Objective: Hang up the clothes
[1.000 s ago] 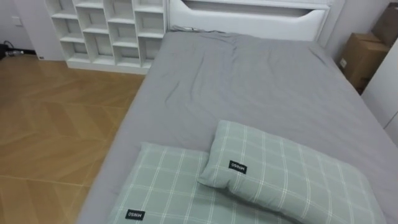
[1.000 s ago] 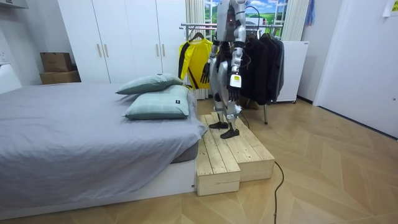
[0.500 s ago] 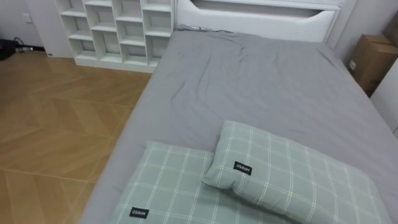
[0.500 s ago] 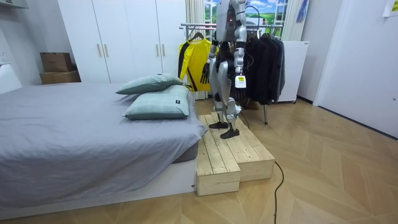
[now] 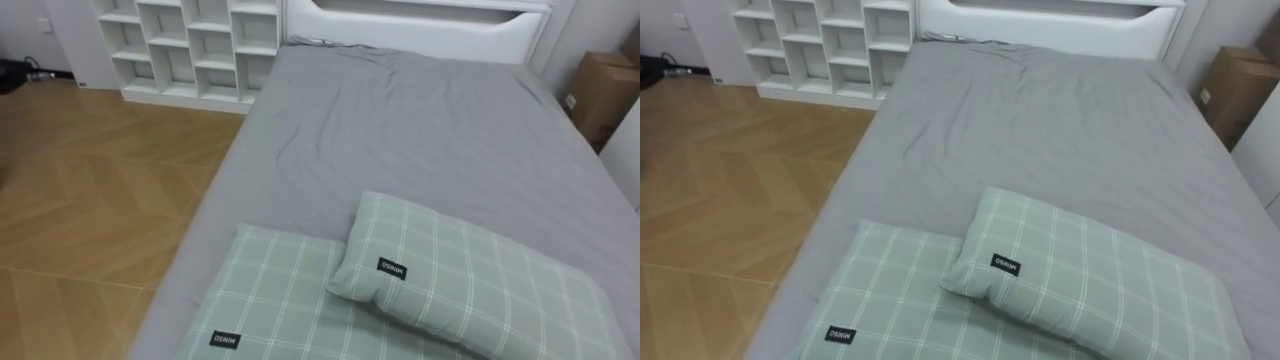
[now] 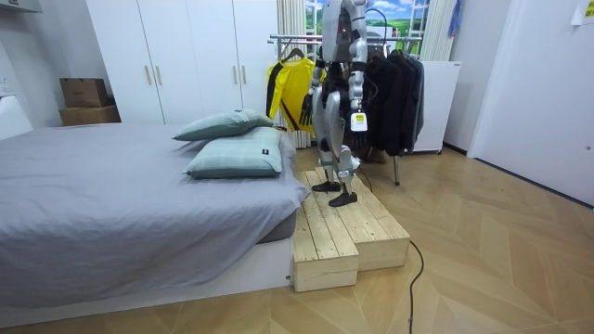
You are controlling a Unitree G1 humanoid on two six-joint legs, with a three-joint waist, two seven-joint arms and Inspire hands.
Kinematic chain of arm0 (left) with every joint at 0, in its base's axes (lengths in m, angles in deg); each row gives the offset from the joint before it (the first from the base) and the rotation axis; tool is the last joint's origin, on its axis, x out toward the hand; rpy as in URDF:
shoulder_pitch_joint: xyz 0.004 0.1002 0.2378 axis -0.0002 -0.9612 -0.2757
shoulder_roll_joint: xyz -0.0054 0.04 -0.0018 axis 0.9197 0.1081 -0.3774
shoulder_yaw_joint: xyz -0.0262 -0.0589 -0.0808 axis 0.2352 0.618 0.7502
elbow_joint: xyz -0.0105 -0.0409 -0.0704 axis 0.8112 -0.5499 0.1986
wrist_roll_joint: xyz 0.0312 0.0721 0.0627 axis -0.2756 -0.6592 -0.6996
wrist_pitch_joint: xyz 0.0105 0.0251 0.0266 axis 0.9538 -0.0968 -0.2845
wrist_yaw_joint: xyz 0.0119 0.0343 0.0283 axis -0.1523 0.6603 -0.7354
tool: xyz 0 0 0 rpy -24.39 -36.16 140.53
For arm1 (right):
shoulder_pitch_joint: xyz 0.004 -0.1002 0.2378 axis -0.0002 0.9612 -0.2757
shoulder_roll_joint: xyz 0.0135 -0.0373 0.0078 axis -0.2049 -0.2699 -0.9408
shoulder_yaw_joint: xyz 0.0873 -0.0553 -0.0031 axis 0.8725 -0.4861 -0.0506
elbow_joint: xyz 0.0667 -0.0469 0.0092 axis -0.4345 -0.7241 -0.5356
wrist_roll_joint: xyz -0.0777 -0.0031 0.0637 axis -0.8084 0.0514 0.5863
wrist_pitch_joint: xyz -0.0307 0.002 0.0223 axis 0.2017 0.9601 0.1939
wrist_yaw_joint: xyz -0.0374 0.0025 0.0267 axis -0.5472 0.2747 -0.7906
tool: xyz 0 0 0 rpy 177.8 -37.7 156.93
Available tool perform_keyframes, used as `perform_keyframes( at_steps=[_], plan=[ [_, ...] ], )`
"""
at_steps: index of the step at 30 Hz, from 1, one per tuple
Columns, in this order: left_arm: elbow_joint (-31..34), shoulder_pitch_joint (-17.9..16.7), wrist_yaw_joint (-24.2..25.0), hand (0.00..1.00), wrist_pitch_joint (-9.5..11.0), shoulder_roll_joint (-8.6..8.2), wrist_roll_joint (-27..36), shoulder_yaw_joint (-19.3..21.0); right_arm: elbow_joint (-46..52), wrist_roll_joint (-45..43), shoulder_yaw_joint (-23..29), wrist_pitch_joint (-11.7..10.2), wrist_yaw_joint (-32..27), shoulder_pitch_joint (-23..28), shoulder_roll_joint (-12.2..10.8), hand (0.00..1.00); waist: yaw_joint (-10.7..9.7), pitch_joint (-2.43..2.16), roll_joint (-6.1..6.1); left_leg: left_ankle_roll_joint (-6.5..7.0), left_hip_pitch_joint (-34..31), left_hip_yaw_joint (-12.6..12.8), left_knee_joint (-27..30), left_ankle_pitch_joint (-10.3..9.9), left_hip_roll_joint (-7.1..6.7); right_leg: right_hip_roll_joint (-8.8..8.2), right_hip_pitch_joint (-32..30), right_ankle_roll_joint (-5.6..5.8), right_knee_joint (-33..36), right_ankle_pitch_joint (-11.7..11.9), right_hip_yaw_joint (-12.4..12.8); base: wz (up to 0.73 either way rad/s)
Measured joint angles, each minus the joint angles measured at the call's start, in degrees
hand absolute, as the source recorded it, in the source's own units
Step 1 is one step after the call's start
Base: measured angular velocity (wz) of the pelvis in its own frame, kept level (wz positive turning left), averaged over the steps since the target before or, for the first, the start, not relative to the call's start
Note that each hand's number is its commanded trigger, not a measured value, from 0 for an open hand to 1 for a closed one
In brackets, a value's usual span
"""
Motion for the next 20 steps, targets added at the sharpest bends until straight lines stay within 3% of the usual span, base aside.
perform_keyframes(
  at_steps=[20],
  plan=[
    [0.6,1.5,0.0,0.0,0.1,0.04,0.1,0.0,-0.1,1.7,-1.0,0.0,0.5,0.0,0.0,0.0,-0.1,-0.04,0.23,0.0,-0.1,-0.3,0.0,0.0,-0.01,0.08,0.0,0.0,0.0,0.0,0.0,0.0]
  ],
)
